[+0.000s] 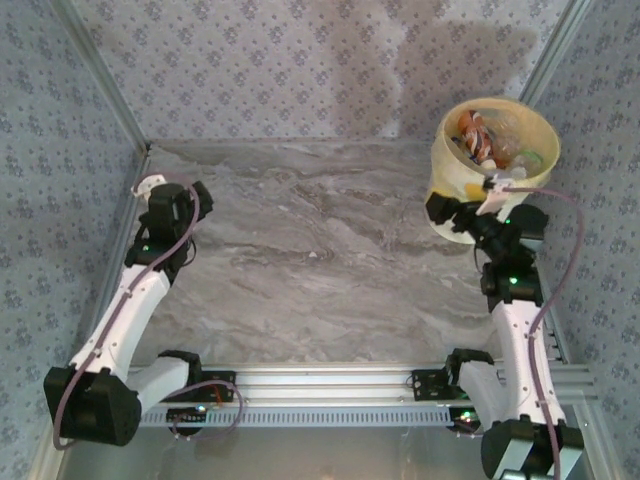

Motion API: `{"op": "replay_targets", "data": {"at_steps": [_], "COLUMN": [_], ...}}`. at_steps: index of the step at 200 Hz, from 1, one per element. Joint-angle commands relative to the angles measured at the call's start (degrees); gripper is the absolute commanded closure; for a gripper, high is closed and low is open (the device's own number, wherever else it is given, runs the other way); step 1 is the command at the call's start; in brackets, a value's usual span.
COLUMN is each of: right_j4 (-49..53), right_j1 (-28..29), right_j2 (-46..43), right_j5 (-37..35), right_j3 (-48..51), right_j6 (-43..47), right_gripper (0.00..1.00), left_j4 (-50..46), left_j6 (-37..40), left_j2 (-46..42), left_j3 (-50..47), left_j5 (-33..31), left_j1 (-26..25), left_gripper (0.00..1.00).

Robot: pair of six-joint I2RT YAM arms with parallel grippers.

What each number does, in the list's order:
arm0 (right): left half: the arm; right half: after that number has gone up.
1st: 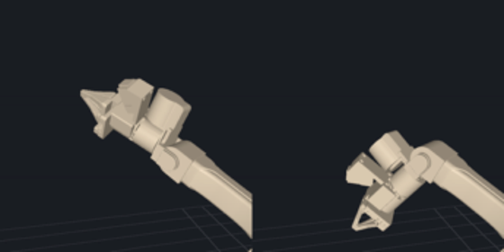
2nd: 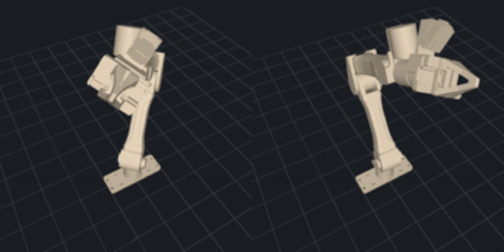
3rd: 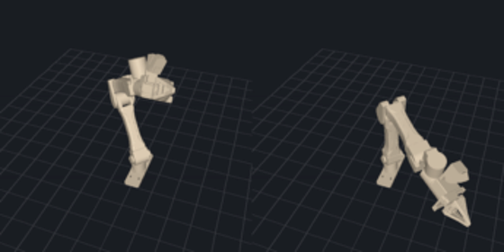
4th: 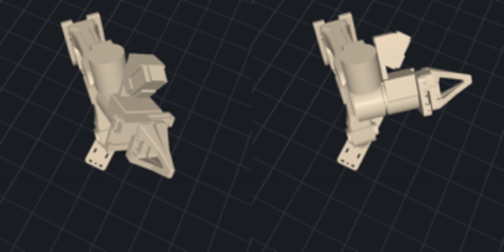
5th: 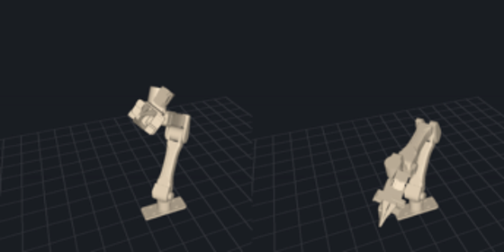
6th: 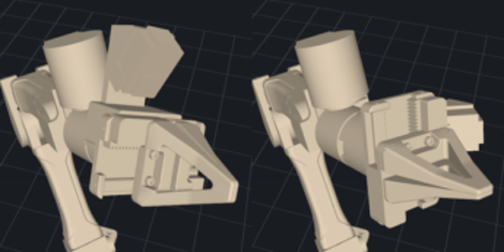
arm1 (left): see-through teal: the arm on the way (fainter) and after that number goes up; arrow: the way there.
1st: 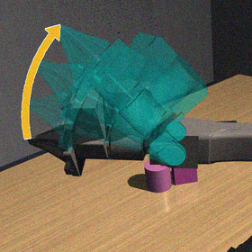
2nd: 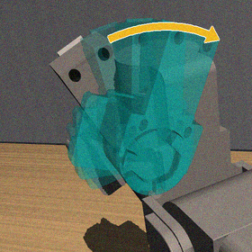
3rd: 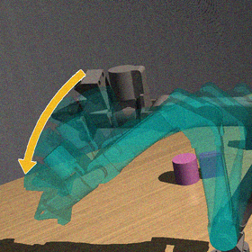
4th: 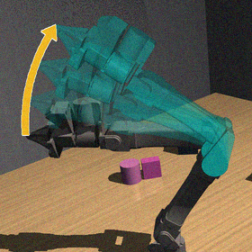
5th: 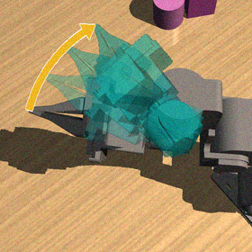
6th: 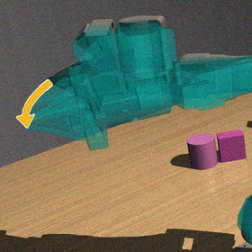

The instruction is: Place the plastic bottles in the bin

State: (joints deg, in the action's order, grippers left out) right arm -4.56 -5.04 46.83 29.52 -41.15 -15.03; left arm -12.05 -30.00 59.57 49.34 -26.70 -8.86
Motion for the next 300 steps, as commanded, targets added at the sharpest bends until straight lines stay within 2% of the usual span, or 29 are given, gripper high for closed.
{"op": "replay_targets", "data": {"at_steps": [1, 12, 24, 43, 62, 74, 100, 152, 161, 176, 187, 195, 204, 224, 230, 240, 266, 275, 286, 300], "right_j4": [-2.0, -1.4, -4.1, -9.2, -13.6, -8.1, -9.8, -17.2, -20.0, -24.9, -27.9, -30.9, -34.8, -45.7, -46.9, -50.1, -66.6, -72.6, -67.1, -49.3], "right_j1": [7.2, 10.4, 12.4, 12.3, 11.3, 10.3, 9.2, 5.4, 4.6, 2.9, 1.8, 1.3, 0.8, 1.1, 1.2, 1.2, 1.8, 1.5, 0.6, 0.2], "right_j2": [0.4, 1.9, 4.3, 8.8, 15.7, 18.9, 25.8, 29.8, 29.4, 28.8, 28.7, 28.9, 29.4, 31.9, 32.8, 34.2, 42.0, 45.3, 42.6, 40.9], "right_j5": [-9.8, -21.2, -28.7, -32.9, -33.3, -33.0, -34.1, -31.9, -30.6, -28.8, -27.3, -26.6, -26.1, -26.6, -25.7, -25.1, -23.9, -23.6, -26.1, -29.7], "right_j3": [3.5, 5.9, 9.2, 14.3, 15.9, 12.0, 9.5, 13.5, 15.3, 17.8, 19.0, 20.0, 21.2, 24.1, 24.3, 25.5, 30.7, 31.3, 29.6, 21.9], "right_j6": [4.7, 7.2, 9.3, 8.8, 8.9, 10.7, 12.3, 11.6, 11.6, 11.1, 11.7, 11.7, 11.9, 14.7, 13.0, 15.7, 16.6, 13.5, 12.3, 12.3], "right_gripper": [0.00, 0.00, 0.00, 0.00, 0.00, 0.00, 0.00, 0.00, 0.00, 0.00, 0.00, 0.00, 0.00, 0.00, 0.00, 0.00, 0.00, 0.00, 0.00, 0.00], "left_j4": [1.3, 2.9, 4.1, 8.2, 17.7, 22.0, 29.6, 51.3, 53.4, 65.9, 60.1, 63.1, 60.0, 60.6, 61.8, 60.7, 61.2, 61.2, 61.0, 61.1], "left_j6": [2.5, 3.9, 5.2, 9.4, 15.9, 17.6, 19.6, 26.5, 27.1, 26.4, 24.9, 25.9, 25.7, 25.8, 25.9, 25.7, 25.9, 25.9, 25.8, 25.9], "left_j2": [-2.2, -1.6, -0.2, 3.1, 6.6, 9.0, 15.6, 26.4, 26.3, 29.3, 27.4, 28.5, 27.8, 27.9, 28.3, 28.0, 28.1, 28.1, 28.1, 28.1], "left_j3": [-4.4, -6.5, -8.2, -11.1, -15.2, -16.6, -17.7, -22.2, -23.6, -28.4, -27.4, -27.7, -26.9, -27.0, -27.2, -27.0, -27.1, -27.1, -27.1, -27.1], "left_j5": [-12.1, -13.1, -14.2, -12.4, -8.0, -4.1, 5.7, 17.4, 18.3, 15.0, 13.2, 11.9, 11.7, 11.7, 11.6, 11.7, 11.7, 11.6, 11.7, 11.7], "left_j1": [2.1, 3.3, 4.6, 6.7, 7.8, 8.4, 9.7, 9.4, 9.0, 9.0, 9.0, 8.3, 8.0, 8.0, 8.1, 8.1, 8.0, 8.0, 8.0, 8.0], "left_gripper": [0.02, 0.02, 0.02, 0.02, 0.02, 0.02, 0.02, 0.02, 0.02, 0.02, 0.02, 0.02, 0.02, 0.02, 0.02, 0.02, 0.02, 0.02, 0.02, 0.02]}}
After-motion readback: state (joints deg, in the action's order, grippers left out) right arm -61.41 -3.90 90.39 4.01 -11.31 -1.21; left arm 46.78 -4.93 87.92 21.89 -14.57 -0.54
